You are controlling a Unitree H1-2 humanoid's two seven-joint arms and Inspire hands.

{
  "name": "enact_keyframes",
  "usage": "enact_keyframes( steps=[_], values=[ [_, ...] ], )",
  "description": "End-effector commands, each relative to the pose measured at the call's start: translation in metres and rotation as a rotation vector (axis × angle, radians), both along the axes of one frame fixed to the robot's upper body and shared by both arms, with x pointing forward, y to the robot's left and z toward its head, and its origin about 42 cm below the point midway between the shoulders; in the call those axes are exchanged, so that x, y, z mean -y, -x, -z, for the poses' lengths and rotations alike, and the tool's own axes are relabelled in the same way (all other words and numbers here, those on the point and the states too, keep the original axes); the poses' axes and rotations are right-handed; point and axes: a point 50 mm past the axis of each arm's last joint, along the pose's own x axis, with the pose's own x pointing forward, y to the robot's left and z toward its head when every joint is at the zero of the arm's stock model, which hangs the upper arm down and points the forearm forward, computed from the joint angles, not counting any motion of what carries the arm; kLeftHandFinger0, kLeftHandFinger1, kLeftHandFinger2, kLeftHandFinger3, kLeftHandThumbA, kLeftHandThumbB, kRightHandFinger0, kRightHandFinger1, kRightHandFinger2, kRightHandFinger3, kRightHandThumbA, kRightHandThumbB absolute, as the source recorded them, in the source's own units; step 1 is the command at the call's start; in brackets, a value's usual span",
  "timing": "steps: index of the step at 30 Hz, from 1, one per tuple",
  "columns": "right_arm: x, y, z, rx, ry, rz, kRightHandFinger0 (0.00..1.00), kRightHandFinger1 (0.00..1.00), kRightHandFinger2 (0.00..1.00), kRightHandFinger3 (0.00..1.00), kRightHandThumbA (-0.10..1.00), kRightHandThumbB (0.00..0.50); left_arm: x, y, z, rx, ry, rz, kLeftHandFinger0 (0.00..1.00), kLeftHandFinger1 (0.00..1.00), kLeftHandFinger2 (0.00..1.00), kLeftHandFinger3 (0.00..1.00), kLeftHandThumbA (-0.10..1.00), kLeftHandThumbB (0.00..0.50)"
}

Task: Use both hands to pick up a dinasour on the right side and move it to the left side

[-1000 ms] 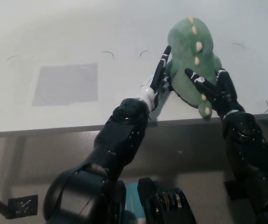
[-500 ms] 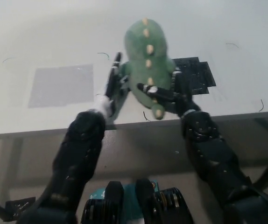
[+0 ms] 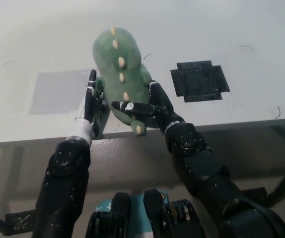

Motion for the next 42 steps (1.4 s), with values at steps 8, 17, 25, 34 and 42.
enact_keyframes(
  steps=[8, 17, 25, 34, 42],
  values=[
    [-0.085, 0.027, -0.023, 0.051, 0.064, -0.295, 1.0, 1.0, 1.0, 1.0, 1.0, 0.002, -0.022, 0.02, 0.008, -0.014, 0.003, -0.049, 1.0, 1.0, 1.0, 1.0, 1.0, 0.104],
    [-0.103, 0.035, -0.03, 0.083, 0.092, -0.364, 1.0, 1.0, 1.0, 1.0, 1.0, 0.014, -0.045, 0.031, 0.002, 0.034, 0.0, -0.077, 1.0, 1.0, 1.0, 1.0, 1.0, 0.064],
    [-0.115, 0.042, -0.034, 0.092, 0.064, -0.392, 1.0, 1.0, 1.0, 1.0, 1.0, 0.0, -0.058, 0.034, 0.004, 0.051, -0.042, -0.104, 1.0, 1.0, 1.0, 1.0, 1.0, 0.177],
    [-0.12, 0.043, -0.037, 0.103, 0.074, -0.394, 1.0, 1.0, 1.0, 1.0, 1.0, 0.019, -0.06, 0.036, -0.002, 0.099, -0.022, -0.126, 1.0, 1.0, 1.0, 1.0, 1.0, 0.109],
    [-0.123, 0.043, -0.041, 0.118, 0.08, -0.401, 1.0, 1.0, 1.0, 1.0, 1.0, 0.018, -0.061, 0.036, -0.006, 0.103, -0.001, -0.124, 1.0, 1.0, 1.0, 1.0, 1.0, 0.077]
  ],
)
